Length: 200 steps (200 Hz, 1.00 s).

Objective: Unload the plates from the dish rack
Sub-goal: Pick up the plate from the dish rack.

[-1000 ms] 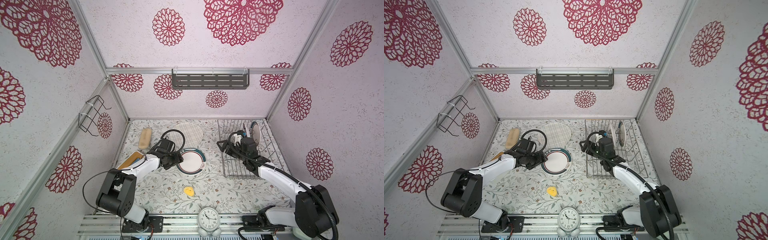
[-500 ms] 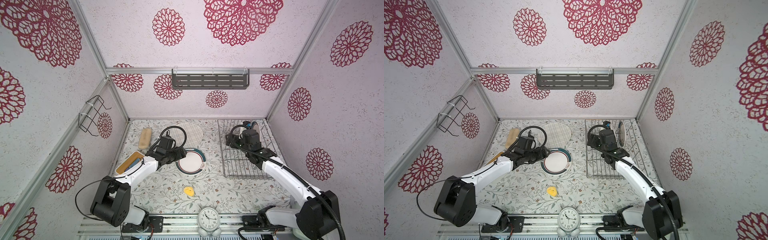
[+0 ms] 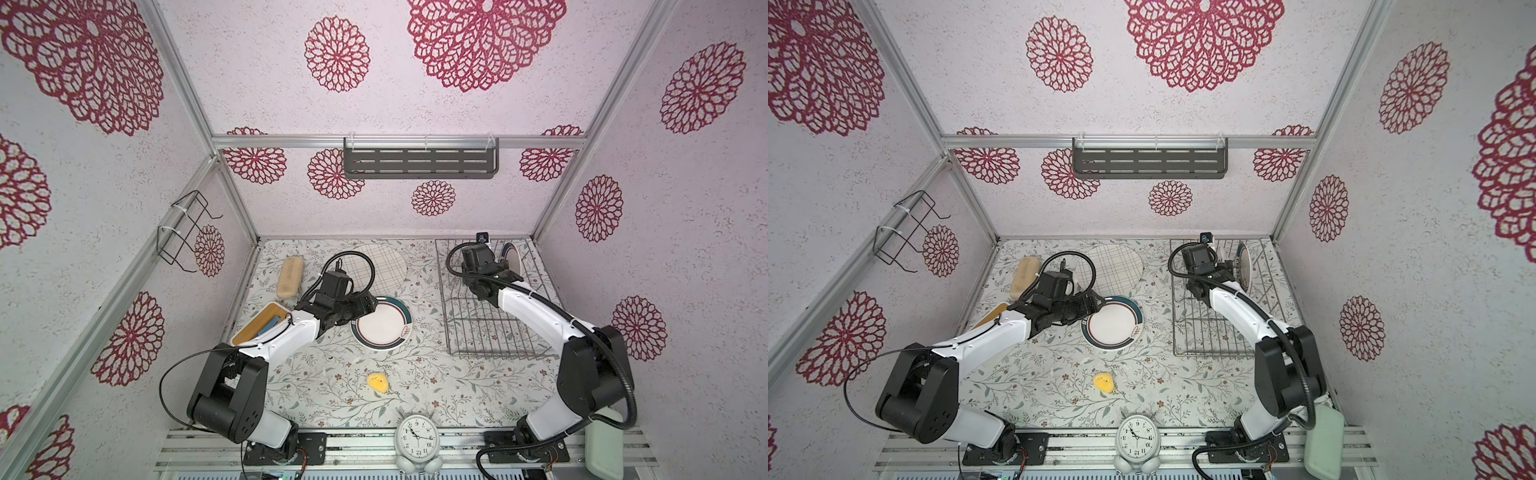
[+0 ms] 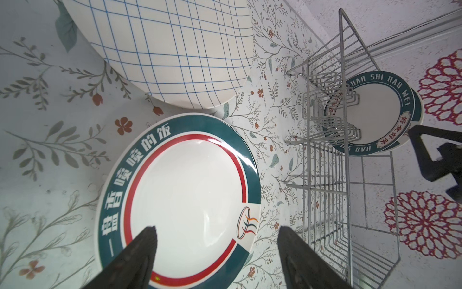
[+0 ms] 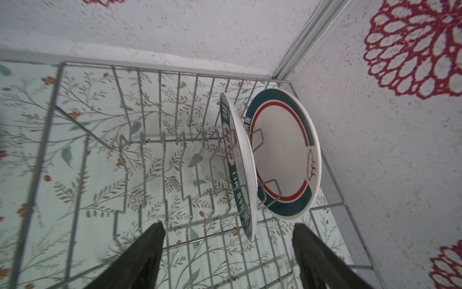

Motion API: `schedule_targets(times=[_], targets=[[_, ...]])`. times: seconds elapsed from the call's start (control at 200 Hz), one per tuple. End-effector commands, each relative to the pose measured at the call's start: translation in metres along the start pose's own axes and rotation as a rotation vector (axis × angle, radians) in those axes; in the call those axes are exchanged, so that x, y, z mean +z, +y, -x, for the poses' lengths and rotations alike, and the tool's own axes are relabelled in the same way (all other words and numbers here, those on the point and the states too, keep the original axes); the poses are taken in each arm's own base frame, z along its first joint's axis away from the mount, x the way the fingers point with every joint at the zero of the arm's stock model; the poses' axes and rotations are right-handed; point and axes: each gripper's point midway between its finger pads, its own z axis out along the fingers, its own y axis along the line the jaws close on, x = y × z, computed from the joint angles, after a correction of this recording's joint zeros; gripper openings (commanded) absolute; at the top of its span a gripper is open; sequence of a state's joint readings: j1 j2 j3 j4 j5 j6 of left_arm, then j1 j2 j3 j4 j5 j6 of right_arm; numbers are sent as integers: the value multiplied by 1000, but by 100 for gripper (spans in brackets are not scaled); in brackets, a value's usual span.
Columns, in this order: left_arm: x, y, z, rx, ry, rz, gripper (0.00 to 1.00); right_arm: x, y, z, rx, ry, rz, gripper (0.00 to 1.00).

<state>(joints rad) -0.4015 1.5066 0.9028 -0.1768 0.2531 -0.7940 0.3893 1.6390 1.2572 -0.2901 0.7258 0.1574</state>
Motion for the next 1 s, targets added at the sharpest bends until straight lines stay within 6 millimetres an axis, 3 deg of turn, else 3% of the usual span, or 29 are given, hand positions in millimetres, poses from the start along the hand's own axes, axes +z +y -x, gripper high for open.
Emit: schedule_targets(times=[0.0, 0.29, 0.611, 0.996], targets=[[-1, -16, 11, 18, -26, -47, 80, -1, -26, 21, -9, -36, -132, 80], [-2, -17, 11, 20, -24, -50, 81, 21, -31, 22, -21, -17, -179, 66], [-12, -19, 10, 21, -31, -54, 81, 51, -29, 8, -33, 47, -172, 58], [-18, -19, 9, 22, -39, -49, 81, 67, -31, -5, -37, 87, -171, 45]])
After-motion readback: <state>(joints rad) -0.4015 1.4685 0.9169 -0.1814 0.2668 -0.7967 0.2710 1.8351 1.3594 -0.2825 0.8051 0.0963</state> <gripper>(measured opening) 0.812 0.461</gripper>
